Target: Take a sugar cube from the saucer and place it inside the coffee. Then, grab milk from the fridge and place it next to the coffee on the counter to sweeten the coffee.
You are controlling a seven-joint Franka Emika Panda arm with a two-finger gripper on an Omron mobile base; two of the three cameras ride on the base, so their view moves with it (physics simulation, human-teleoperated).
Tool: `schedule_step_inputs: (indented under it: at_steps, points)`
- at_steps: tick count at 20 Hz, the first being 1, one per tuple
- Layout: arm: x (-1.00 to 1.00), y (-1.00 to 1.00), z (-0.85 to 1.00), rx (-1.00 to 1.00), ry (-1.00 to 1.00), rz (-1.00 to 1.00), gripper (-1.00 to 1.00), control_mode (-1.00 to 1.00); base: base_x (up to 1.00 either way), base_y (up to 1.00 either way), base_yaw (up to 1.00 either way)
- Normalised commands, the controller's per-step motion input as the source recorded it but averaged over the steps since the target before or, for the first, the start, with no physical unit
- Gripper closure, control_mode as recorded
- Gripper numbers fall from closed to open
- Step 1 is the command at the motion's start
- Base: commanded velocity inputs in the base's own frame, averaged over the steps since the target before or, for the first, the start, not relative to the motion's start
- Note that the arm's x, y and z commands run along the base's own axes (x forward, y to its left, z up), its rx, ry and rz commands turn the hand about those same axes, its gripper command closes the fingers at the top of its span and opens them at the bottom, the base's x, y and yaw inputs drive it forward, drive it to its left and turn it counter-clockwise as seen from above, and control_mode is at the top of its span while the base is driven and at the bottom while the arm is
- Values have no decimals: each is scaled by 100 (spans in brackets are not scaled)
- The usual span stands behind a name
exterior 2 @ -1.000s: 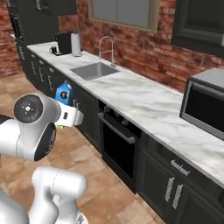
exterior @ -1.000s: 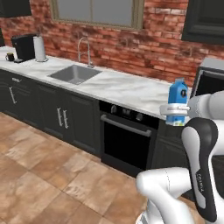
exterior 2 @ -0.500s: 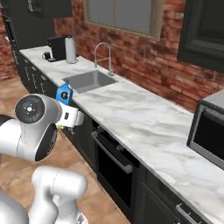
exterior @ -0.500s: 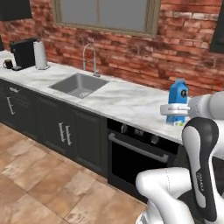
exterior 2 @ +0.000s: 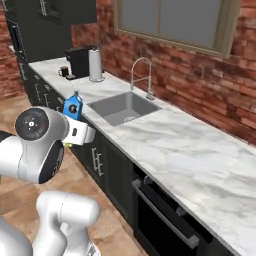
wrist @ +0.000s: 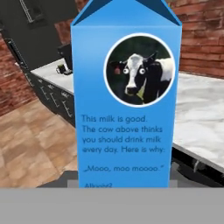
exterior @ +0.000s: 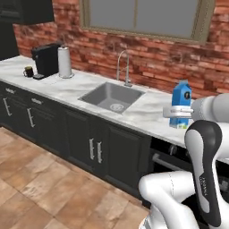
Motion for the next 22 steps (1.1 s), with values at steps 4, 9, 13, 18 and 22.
schedule_step_inputs:
  at_steps: [4,9,13,18,22]
  points:
    - [0,0,0,0,0,0,100,100,100,100,0]
    - [0,0,0,0,0,0,100,100,100,100,0]
    - [0,0,0,0,0,0,100,100,100,100,0]
    - [0,0,0,0,0,0,100,100,100,100,0]
    - [0,0,0,0,0,0,100,100,100,100,-1]
